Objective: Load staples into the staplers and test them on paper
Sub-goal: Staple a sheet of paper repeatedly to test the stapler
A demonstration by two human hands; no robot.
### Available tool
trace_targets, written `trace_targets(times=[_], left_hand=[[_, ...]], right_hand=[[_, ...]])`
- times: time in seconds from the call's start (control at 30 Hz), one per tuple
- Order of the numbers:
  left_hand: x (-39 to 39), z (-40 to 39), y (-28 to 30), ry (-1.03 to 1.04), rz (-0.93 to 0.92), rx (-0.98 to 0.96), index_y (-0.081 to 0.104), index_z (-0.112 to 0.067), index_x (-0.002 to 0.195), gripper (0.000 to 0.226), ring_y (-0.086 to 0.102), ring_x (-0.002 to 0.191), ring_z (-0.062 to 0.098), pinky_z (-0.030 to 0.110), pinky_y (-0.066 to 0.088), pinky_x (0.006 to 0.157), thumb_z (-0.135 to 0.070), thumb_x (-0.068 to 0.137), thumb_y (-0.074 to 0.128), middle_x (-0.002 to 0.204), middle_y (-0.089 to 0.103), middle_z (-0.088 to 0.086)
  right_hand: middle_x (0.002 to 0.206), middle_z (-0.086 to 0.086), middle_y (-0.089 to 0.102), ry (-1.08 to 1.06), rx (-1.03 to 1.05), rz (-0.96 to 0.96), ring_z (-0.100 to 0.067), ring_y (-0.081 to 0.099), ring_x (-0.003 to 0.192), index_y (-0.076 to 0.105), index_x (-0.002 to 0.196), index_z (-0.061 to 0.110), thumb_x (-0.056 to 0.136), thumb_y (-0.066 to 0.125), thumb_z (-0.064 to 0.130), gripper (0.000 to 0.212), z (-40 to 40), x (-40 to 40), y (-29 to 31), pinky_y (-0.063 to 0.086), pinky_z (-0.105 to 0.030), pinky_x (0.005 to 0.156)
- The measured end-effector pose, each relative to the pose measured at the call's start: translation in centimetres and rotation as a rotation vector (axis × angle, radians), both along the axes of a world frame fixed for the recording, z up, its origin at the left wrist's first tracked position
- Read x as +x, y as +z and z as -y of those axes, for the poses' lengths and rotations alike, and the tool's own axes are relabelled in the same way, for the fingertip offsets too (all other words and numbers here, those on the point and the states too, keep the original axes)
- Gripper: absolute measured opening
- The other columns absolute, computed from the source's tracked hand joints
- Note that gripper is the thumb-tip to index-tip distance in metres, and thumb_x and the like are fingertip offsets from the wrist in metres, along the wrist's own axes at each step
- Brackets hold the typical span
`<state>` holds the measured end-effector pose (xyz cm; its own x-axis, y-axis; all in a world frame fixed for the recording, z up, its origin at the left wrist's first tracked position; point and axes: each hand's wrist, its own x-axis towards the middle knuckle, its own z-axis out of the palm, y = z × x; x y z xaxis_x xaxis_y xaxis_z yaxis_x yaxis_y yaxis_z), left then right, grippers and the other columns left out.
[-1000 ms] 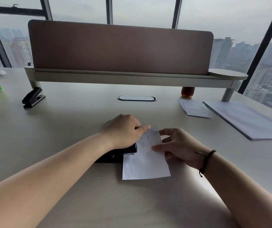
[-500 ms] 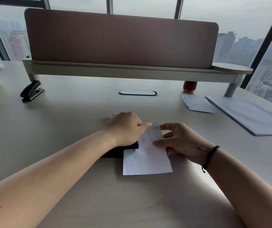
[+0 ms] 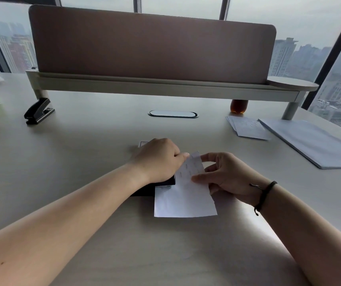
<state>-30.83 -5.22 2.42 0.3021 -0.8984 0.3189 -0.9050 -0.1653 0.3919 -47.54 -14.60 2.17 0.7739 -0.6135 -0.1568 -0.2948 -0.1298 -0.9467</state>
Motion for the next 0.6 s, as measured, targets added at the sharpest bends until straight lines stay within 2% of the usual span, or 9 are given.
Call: trace_targets(times=[0.1,0.23,0.3,0.37,0.43,0.5,0.6], left_hand=[[0.02,0.08,-0.07,0.007,0.006,0.007,0.027,-0.013,0.047,0.062,0.033,0.044,0.02,0.029,0.029,0.05,-0.044,0.094,0.052,0.041,0.029,-0.001],[-0.09,0.13,-0.09,0.022,0.015,0.007,0.027,-0.012,0.047,0.062,0.035,0.044,0.019,0.029,0.033,0.052,-0.045,0.093,0.05,0.041,0.03,-0.002],[-0.11,0.19,-0.08,0.021,0.003,0.009,0.027,-0.012,0.047,0.061,0.037,0.045,0.021,0.032,0.042,0.053,-0.045,0.094,0.05,0.041,0.03,-0.002],[-0.19,0.21,-0.13,0.027,-0.005,0.015,0.028,-0.012,0.048,0.061,0.039,0.046,0.022,0.036,0.053,0.062,-0.046,0.094,0.048,0.041,0.032,-0.001],[-0.39,0.1,-0.07,0.03,0.002,0.036,0.03,-0.012,0.046,0.061,0.044,0.047,0.022,0.038,0.056,0.067,-0.048,0.094,0.045,0.04,0.034,-0.002],[-0.7,-0.08,0.14,0.054,0.025,0.097,0.034,-0.013,0.046,0.063,0.054,0.058,0.024,0.035,0.053,0.068,-0.05,0.097,0.037,0.045,0.04,-0.003],[-0.94,-0.03,0.28,0.139,0.112,0.224,0.038,-0.014,0.053,0.061,0.054,0.079,0.029,0.035,0.043,0.072,-0.052,0.099,0.025,0.068,0.053,0.005]], right_hand=[[0.097,-0.028,0.074,0.006,0.01,0.001,-0.048,0.07,0.089,0.062,0.12,0.005,0.079,0.075,-0.003,0.044,0.14,-0.03,-0.13,0.058,-0.056,0.081],[0.095,-0.025,0.075,0.023,0.025,-0.002,-0.039,0.074,0.082,0.063,0.12,0.007,0.079,0.075,-0.002,0.044,0.32,-0.04,-0.22,0.063,-0.044,0.071],[0.094,-0.024,0.076,0.017,0.02,-0.005,-0.036,0.074,0.078,0.063,0.12,0.007,0.079,0.075,-0.002,0.044,0.33,-0.02,-0.24,0.063,-0.041,0.068],[0.094,-0.024,0.076,0.014,0.009,-0.008,-0.038,0.074,0.079,0.063,0.12,0.007,0.079,0.076,-0.001,0.044,0.27,-0.01,-0.27,0.063,-0.042,0.07],[0.093,-0.024,0.076,0.012,0.0,-0.008,-0.033,0.074,0.072,0.063,0.12,0.007,0.078,0.076,-0.001,0.044,0.22,-0.02,-0.24,0.063,-0.038,0.065],[0.093,-0.025,0.075,0.008,-0.007,-0.007,-0.032,0.074,0.069,0.062,0.12,0.007,0.078,0.076,-0.001,0.045,0.17,-0.06,-0.17,0.063,-0.037,0.063],[0.096,-0.025,0.075,0.014,0.007,-0.013,-0.04,0.074,0.081,0.062,0.121,0.01,0.079,0.076,0.002,0.045,0.07,-0.09,0.0,0.063,-0.043,0.069]])
